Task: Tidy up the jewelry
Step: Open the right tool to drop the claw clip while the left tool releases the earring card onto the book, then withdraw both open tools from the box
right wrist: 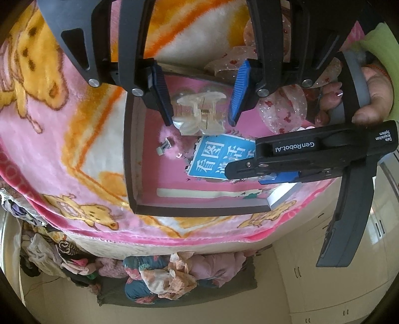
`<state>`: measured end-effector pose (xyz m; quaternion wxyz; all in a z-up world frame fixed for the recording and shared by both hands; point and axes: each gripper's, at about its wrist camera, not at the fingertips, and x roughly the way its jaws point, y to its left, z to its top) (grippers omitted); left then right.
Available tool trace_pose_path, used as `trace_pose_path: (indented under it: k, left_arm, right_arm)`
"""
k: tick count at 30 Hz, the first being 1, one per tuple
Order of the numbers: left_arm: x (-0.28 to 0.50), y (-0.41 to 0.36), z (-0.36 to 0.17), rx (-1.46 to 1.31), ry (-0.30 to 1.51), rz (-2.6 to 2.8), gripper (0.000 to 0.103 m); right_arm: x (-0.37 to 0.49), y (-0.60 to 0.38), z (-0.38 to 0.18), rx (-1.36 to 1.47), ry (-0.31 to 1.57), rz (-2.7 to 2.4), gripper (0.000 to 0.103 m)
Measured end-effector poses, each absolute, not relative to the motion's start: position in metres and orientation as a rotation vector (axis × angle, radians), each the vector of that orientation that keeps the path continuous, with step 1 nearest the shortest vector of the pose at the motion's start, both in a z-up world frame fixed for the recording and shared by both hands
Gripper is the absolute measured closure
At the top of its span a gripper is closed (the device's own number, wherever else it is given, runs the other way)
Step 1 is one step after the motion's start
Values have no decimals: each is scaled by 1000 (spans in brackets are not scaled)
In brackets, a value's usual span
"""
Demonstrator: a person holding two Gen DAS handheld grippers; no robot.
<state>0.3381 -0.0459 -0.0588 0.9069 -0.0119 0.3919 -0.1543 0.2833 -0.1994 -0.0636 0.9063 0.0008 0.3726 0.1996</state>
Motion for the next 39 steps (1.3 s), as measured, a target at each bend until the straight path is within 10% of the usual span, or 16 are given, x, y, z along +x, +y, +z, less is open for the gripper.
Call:
trace_pose_path:
  k: [17, 39]
  left_arm:
    - [322, -39, -51, -42, 787, -301, 28]
    - [264, -9, -7, -89, 675, -252, 12]
  right_arm:
    - [253, -228, -34, 51, 653, 341, 25]
    - [207, -239, -11, 74, 590, 318, 12]
